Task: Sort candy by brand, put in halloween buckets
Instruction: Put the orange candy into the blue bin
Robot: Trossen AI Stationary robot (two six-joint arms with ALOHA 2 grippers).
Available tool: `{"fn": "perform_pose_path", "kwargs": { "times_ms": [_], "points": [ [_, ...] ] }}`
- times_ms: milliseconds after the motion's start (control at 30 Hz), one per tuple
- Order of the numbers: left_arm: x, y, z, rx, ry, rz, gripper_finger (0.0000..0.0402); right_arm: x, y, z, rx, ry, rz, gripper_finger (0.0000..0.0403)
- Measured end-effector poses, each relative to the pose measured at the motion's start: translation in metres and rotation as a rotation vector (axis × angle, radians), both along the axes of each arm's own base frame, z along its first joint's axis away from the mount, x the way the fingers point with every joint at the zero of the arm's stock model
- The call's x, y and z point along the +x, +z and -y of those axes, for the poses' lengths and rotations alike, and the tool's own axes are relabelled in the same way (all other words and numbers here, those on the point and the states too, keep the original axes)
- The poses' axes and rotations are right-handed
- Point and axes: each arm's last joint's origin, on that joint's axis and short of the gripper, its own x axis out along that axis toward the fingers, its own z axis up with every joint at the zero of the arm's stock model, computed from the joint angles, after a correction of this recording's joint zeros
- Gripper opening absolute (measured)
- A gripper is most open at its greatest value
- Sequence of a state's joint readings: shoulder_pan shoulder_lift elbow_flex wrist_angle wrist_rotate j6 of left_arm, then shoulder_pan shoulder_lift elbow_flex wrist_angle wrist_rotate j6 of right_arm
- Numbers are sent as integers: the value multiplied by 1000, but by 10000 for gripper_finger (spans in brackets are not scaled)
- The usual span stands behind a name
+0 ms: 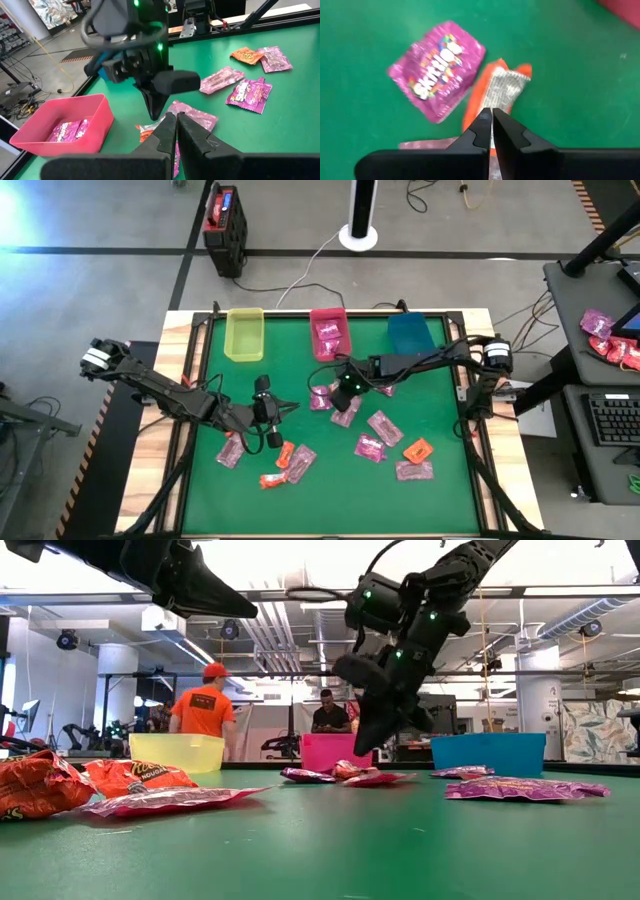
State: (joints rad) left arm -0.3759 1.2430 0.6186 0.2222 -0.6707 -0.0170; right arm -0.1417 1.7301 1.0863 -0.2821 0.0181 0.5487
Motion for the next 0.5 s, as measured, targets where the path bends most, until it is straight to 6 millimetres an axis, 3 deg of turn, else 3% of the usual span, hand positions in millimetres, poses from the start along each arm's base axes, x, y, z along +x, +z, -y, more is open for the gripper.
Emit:
{"fn": "perform_pose_path", "kwargs": {
  "times_ms": [233,500],
  "points": [
    [0,0,0,-6,3,3,0,-3,15,0,-14,10,39,9],
    [0,0,0,-16,5,5,0,2,1,-2,-2,-15,15,31]
  ]
}}
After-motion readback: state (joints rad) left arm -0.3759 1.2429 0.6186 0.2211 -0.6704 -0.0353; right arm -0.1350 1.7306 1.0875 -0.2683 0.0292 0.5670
